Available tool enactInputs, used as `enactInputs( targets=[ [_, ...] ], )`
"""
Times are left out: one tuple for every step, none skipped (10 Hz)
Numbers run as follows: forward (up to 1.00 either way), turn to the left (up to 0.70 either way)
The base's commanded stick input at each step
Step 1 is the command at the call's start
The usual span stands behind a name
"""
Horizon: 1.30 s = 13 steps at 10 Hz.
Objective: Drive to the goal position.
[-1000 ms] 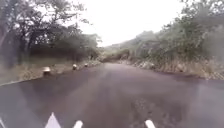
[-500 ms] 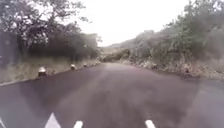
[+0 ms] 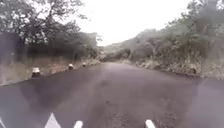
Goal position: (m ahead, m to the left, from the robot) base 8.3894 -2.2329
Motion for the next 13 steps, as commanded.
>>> enactInputs(
  targets=[
    [1.0, 0.0],
    [1.0, 0.0],
    [1.0, 0.0],
    [1.0, 0.0],
    [1.0, 0.0],
    [1.0, 0.0],
    [1.0, 0.0],
    [1.0, 0.0],
    [1.0, 0.0],
    [1.0, 0.0],
    [1.0, 0.0],
    [1.0, 0.0],
    [1.0, 0.0]
  ],
)
